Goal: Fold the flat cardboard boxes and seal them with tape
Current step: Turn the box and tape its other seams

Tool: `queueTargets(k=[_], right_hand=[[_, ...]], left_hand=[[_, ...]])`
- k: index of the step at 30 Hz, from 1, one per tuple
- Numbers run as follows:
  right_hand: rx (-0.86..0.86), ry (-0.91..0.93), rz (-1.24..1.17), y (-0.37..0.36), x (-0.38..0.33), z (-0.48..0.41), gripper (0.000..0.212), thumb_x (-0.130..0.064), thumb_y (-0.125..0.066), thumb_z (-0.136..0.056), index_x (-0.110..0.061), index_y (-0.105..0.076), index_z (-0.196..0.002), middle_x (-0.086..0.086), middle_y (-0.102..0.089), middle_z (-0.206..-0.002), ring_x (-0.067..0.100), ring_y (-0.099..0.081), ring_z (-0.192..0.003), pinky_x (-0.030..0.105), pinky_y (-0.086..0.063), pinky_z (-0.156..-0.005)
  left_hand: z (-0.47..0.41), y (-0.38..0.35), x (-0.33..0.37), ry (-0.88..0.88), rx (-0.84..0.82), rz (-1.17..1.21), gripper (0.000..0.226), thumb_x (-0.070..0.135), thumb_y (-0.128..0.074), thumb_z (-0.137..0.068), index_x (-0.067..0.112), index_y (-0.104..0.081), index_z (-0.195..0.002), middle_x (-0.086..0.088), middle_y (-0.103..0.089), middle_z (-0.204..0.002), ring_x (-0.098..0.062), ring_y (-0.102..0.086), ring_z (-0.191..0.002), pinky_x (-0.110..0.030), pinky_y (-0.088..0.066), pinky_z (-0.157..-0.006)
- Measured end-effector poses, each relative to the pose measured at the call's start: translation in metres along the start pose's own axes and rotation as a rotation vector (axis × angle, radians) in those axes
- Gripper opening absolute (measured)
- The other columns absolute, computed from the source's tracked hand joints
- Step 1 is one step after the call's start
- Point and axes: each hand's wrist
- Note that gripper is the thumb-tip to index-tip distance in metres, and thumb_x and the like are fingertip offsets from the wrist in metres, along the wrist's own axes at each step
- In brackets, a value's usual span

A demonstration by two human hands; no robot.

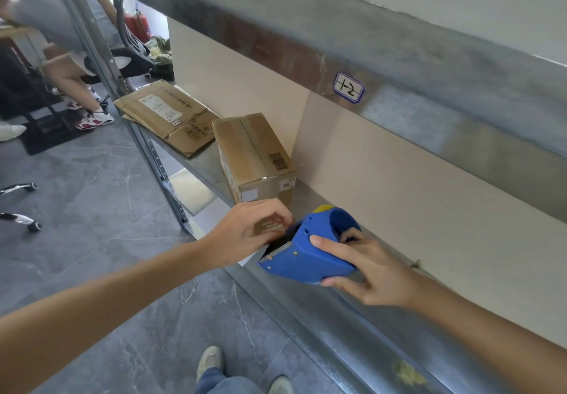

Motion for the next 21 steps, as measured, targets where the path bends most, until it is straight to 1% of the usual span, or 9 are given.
queueTargets(k=[2, 5, 9, 12, 14, 15, 18, 21], right_hand=[[-0.001, -0.002, 0.013, -0.001, 0.0, 0.001, 0.07, -0.038, -0.062, -0.097, -0.037, -0.023, -0.155, -0.001, -0.058, -0.074, 0.02, -0.042, -0.073, 0.014, -0.036, -0.089], [-0.015, 0.018, 0.057, -0.003, 0.001, 0.001, 0.071, -0.035, -0.062, -0.096, -0.034, -0.022, -0.156, -0.002, -0.057, -0.072, 0.018, -0.04, -0.07, 0.02, -0.04, -0.09], [-0.031, 0.009, 0.074, -0.007, 0.0, 0.003, 0.072, -0.035, -0.061, -0.097, -0.034, -0.02, -0.156, 0.0, -0.057, -0.071, 0.018, -0.039, -0.071, 0.019, -0.039, -0.091], [-0.022, 0.007, 0.088, -0.007, -0.001, 0.004, 0.069, -0.037, -0.058, -0.098, -0.034, -0.021, -0.156, 0.001, -0.059, -0.071, 0.019, -0.042, -0.072, 0.017, -0.037, -0.092], [-0.019, 0.021, 0.091, -0.007, -0.002, 0.002, 0.067, -0.036, -0.058, -0.098, -0.032, -0.023, -0.155, 0.001, -0.059, -0.071, 0.02, -0.042, -0.07, 0.022, -0.041, -0.091], [-0.023, 0.03, 0.097, -0.007, -0.002, 0.002, 0.068, -0.035, -0.059, -0.098, -0.031, -0.023, -0.155, 0.001, -0.059, -0.07, 0.02, -0.043, -0.069, 0.026, -0.043, -0.09], [-0.049, 0.059, 0.116, -0.009, -0.003, 0.001, 0.07, -0.036, -0.06, -0.098, -0.033, -0.02, -0.156, 0.002, -0.058, -0.069, 0.023, -0.044, -0.068, 0.032, -0.044, -0.086], [-0.042, 0.058, 0.104, -0.01, -0.004, 0.001, 0.07, -0.036, -0.059, -0.099, -0.033, -0.02, -0.156, 0.002, -0.057, -0.069, 0.025, -0.044, -0.067, 0.035, -0.045, -0.085]], left_hand=[[0.0, 0.0, 0.001, 0.04, 0.014, 0.026, 0.014, -0.002, -0.067, -0.089, 0.008, -0.068, -0.098, 0.005, -0.069, -0.097, -0.007, -0.065, -0.09, -0.026, -0.054, -0.08], [0.002, 0.0, 0.001, 0.094, 0.015, 0.054, 0.016, -0.007, -0.067, -0.088, 0.004, -0.071, -0.099, 0.005, -0.072, -0.095, -0.006, -0.067, -0.088, -0.019, -0.053, -0.081], [0.003, -0.001, 0.001, 0.165, 0.001, 0.114, 0.02, -0.008, -0.066, -0.088, 0.007, -0.072, -0.099, 0.007, -0.073, -0.094, -0.004, -0.069, -0.089, -0.015, -0.051, -0.082], [0.003, -0.001, 0.004, 0.242, -0.009, 0.209, 0.024, -0.002, -0.067, -0.089, 0.018, -0.069, -0.101, 0.013, -0.072, -0.095, -0.003, -0.069, -0.091, -0.014, -0.051, -0.084], [0.002, 0.002, 0.007, 0.301, -0.041, 0.29, 0.024, 0.005, -0.068, -0.089, 0.025, -0.067, -0.102, 0.016, -0.072, -0.098, -0.003, -0.069, -0.093, -0.014, -0.051, -0.085], [0.001, 0.003, 0.008, 0.318, -0.062, 0.311, 0.023, 0.007, -0.069, -0.088, 0.026, -0.068, -0.101, 0.015, -0.072, -0.099, -0.004, -0.069, -0.093, -0.015, -0.051, -0.085], [-0.001, 0.005, 0.01, 0.345, -0.095, 0.314, 0.024, -0.004, -0.067, -0.088, 0.018, -0.071, -0.098, 0.003, -0.074, -0.099, -0.01, -0.071, -0.091, -0.018, -0.053, -0.083], [-0.001, 0.008, 0.013, 0.319, -0.09, 0.297, 0.021, -0.006, -0.066, -0.089, 0.011, -0.074, -0.099, 0.0, -0.071, -0.099, -0.011, -0.069, -0.092, -0.021, -0.054, -0.081]])
Point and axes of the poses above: each hand's wrist, its own z-axis away from the middle knuckle, its own y-axis out of the back of the hand, x = y × z
